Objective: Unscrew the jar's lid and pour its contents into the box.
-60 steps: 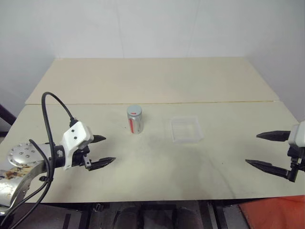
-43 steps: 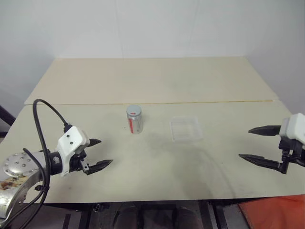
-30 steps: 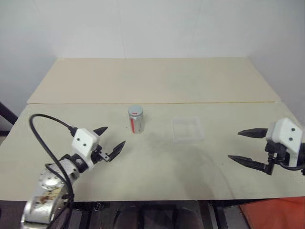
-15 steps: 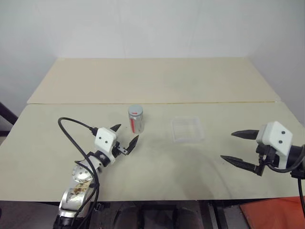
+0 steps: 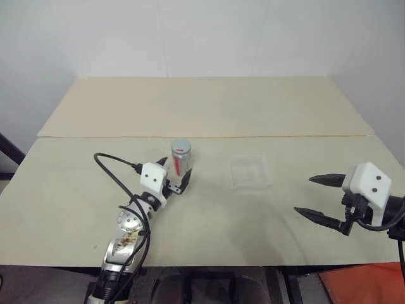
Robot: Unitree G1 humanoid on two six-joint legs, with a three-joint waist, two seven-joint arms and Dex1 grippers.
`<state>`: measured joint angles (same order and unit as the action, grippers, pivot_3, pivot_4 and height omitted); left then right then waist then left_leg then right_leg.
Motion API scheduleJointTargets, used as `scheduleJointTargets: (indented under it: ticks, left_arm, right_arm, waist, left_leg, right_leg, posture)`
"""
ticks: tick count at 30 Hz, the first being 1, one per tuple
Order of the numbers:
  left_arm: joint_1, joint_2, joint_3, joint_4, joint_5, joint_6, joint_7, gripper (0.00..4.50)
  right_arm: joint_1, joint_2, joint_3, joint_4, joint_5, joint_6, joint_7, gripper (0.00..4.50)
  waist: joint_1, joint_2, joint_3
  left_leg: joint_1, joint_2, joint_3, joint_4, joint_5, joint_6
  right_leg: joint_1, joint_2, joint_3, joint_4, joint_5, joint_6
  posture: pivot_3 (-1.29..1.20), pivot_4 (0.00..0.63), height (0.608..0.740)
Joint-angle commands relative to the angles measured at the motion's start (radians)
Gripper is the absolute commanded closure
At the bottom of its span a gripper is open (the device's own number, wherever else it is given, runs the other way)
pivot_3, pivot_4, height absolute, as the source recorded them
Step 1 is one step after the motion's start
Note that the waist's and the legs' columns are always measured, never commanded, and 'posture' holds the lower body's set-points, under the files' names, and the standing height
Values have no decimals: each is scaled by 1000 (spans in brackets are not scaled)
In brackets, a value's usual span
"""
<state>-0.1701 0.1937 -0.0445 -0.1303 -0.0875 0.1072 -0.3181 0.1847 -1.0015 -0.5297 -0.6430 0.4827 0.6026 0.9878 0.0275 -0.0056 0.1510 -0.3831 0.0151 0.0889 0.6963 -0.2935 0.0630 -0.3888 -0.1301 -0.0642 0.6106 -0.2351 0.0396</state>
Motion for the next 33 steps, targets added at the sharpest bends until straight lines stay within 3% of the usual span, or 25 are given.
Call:
scheduleJointTargets:
  ticks: [1,7,21,24,30,33]
  left_arm:
    - [-49,-28,4,36,-5,-40,16,14]
    - [-115,-79,17,128,-3,-67,44,14]
    - [-155,-92,6,244,19,-160,58,14]
    - [-164,-95,4,262,17,-179,50,642]
    - [-175,-88,2,296,23,-206,37,2624]
    - [-173,-86,3,303,19,-216,32,2638]
  right_arm:
    - [2,5,-40,-27,-3,-6,-19,0]
    - [-4,9,-55,-33,7,-5,-32,0]
    - [32,27,-84,-47,0,-12,-45,0]
    - [35,30,-85,-44,-5,-17,-48,0]
    - [39,34,-86,-42,-15,-24,-50,0]
    - [39,37,-93,-44,-19,-24,-52,0]
  waist:
    - [1,0,0]
    - [5,0,0]
    - [11,0,0]
    - [11,0,0]
    - [10,0,0]
    - [10,0,0]
  left_leg:
    - [0,0,0,0,0,0]
    - [0,0,0,0,0,-1]
    - [-1,0,0,0,0,-1]
    - [-1,0,0,0,1,-1]
    - [-1,0,0,0,0,-1]
    - [-1,0,0,0,0,-1]
  right_leg:
    - [0,0,0,0,0,0]
    - [0,0,-1,0,0,0]
    - [0,0,-1,0,0,0]
    - [0,0,-1,0,0,0]
    - [0,0,-1,0,0,0]
    - [0,0,-1,0,0,0]
  posture:
    - [0,150,740]
    - [0,150,740]
    - [0,150,740]
    - [0,150,740]
    - [0,150,740]
    - [0,150,740]
